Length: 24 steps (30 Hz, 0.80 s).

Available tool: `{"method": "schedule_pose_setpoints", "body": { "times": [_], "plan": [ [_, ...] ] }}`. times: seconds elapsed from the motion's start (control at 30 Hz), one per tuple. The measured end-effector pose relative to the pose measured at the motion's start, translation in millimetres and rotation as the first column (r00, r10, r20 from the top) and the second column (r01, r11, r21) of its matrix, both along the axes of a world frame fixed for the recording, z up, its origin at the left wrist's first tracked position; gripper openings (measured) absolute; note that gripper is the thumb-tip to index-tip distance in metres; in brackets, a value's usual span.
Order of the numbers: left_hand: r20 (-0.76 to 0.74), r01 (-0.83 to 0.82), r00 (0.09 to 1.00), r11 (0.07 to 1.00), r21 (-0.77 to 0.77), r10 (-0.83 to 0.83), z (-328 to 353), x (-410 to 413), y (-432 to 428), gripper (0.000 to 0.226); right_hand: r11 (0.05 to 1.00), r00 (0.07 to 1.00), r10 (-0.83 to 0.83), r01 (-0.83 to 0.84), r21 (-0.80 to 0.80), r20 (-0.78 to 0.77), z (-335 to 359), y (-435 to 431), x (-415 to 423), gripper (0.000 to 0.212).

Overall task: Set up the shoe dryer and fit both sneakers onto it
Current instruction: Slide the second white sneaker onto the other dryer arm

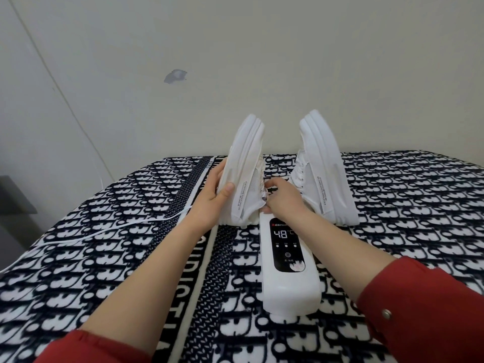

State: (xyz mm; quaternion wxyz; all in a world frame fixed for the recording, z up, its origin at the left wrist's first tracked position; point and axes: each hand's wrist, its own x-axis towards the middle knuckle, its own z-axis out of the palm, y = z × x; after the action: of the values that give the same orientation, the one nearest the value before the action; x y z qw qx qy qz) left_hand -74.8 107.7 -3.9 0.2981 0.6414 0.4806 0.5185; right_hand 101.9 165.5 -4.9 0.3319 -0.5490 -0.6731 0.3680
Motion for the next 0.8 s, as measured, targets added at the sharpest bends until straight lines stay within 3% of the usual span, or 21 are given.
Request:
{"method": "schedule_pose_setpoints", "body": {
  "times": [0.07,0.1,0.2,0.3,0.37,0.43,0.5,0.6,0.8],
  "plan": [
    [0.001,0.018,1.000,0.999,-0.032,-0.018,-0.5,-5.3,0.3,0.050,0.980,0.991,-0.002,-0.025,0.200,0.132,-1.4,-9.0,6.4,0.048],
    [-0.003,0.028,1.000,0.999,-0.034,-0.028,3.7,-3.1,-0.5,0.051,0.933,0.992,-0.027,-0.021,0.359,0.126,4.6,-15.4,16.4,0.044],
    [0.007,0.020,1.000,0.996,-0.090,-0.020,11.5,-4.8,1.4,0.067,0.683,0.999,-0.032,0.045,0.729,-0.031,25.5,-27.0,44.8,0.025],
    [-0.033,-0.057,0.998,0.992,-0.116,0.054,23.6,-1.0,4.2,0.089,0.484,0.970,-0.206,0.216,0.848,-0.129,46.3,-20.8,76.6,0.048],
    [-0.050,-0.085,0.995,0.992,-0.095,0.081,31.8,4.6,6.9,0.096,0.535,0.946,-0.289,0.286,0.795,-0.146,55.9,-8.9,92.1,0.079],
    [-0.066,-0.088,0.994,0.994,-0.069,0.084,40.8,11.8,9.1,0.099,0.723,0.956,-0.271,0.280,0.632,-0.114,61.8,1.1,101.1,0.108],
    [-0.087,-0.104,0.991,0.993,-0.049,0.100,47.6,18.7,12.0,0.095,0.862,0.973,-0.189,0.229,0.452,-0.132,61.2,8.3,105.1,0.120],
    [-0.064,-0.171,0.983,0.985,-0.012,0.169,51.2,28.7,14.5,0.089,0.934,0.980,-0.102,0.153,0.322,-0.170,52.2,15.4,105.1,0.103],
    [-0.024,-0.267,0.963,0.963,0.018,0.268,43.2,32.4,19.6,0.073,0.920,0.970,-0.085,0.164,0.355,-0.229,46.5,16.8,103.0,0.080]
  ]
}}
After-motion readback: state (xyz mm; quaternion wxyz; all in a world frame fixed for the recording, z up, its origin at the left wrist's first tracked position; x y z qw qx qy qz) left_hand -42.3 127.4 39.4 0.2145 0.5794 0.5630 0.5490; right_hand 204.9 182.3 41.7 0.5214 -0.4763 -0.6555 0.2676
